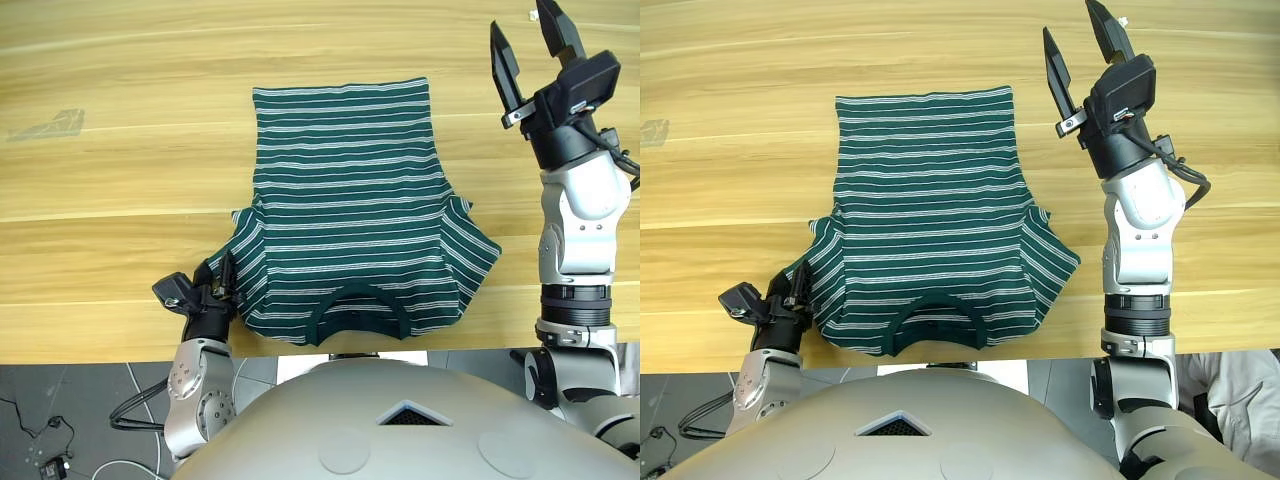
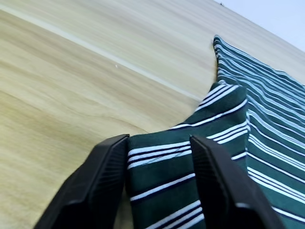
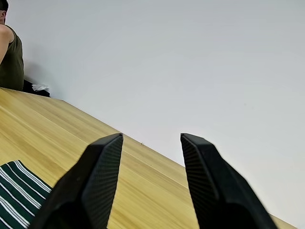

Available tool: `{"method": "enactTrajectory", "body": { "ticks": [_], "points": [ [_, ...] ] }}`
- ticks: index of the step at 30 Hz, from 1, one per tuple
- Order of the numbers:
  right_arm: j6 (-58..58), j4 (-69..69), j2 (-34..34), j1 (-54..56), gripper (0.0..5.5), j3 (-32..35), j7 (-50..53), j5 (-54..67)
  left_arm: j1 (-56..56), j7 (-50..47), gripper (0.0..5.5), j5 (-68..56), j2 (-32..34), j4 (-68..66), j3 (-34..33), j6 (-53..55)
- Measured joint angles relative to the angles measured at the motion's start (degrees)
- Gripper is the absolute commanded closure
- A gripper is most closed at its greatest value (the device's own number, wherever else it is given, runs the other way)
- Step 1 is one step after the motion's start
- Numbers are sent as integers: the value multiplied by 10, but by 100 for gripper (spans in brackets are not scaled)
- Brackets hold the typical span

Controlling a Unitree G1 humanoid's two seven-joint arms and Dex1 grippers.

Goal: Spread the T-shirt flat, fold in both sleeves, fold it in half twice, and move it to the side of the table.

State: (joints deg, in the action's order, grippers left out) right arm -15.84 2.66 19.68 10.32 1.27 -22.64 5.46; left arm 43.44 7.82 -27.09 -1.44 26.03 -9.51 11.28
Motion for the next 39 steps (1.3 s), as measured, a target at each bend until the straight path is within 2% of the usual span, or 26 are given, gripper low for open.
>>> {"method": "enactTrajectory", "body": {
  "ticks": [11, 13, 25, 39],
  "points": [
    [0, 0, 0, 0, 323, -1, 0, 0, -8, -23, 533, 11, -4, -10, -18, -1],
    [0, -2, 0, 0, 323, -2, 0, 0, -13, -23, 546, 17, -4, -11, -18, -3],
    [-1, -11, 0, 0, 323, -8, 0, -1, -11, -3, 546, 62, 5, 2, 9, -47],
    [-3, -12, 0, -4, 323, -8, 0, -1, 9, 100, 546, 196, 86, 35, 188, -141]
  ]
}}
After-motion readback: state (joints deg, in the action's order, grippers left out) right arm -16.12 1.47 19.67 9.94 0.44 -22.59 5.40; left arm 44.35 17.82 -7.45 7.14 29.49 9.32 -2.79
